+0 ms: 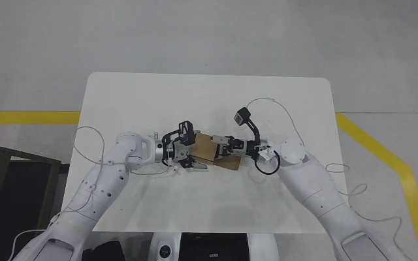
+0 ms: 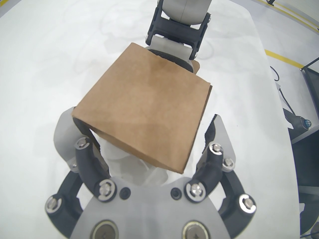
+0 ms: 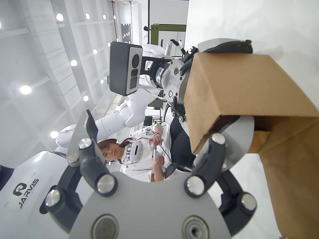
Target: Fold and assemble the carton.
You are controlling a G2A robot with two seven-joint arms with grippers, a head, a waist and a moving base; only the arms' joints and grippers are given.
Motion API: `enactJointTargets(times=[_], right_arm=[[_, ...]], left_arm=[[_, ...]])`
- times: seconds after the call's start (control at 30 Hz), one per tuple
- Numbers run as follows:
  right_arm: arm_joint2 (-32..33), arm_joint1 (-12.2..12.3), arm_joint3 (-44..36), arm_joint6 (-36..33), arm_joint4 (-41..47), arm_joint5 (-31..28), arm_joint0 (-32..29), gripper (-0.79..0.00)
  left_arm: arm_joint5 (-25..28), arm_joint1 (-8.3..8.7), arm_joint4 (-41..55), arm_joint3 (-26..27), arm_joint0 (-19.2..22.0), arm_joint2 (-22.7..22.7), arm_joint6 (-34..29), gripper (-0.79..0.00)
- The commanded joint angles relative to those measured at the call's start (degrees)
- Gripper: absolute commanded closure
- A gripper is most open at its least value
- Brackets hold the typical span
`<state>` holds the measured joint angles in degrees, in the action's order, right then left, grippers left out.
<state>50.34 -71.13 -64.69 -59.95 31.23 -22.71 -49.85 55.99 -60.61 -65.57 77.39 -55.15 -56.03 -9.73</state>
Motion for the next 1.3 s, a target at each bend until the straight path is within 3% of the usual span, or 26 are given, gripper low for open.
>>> enactJointTargets(times=[0.0,0.6,0.97,1.27], right_arm=[[-0.1,-0.2,0.5,-0.2,0.2,-0.2,0.2,-0.785],[0.0,-1.2,3.0,-1.4,0.5,-0.8,1.1,-0.785],[-0.3,-2.0,4.1,-2.1,1.1,-1.0,1.8,-0.785],[-0.6,-2.6,5.3,-2.4,1.2,-1.2,2.3,-0.785]], left_arm=[[0.0,0.01,0.0,0.0,0.0,0.0,0.0,-0.785],[-1.8,0.63,-3.2,-0.4,0.0,-2.6,2.5,-0.785],[2.0,2.42,-5.7,0.8,-0.5,-6.7,3.7,-0.785],[2.0,3.80,-8.7,0.8,2.3,-2.6,8.7,-0.785]])
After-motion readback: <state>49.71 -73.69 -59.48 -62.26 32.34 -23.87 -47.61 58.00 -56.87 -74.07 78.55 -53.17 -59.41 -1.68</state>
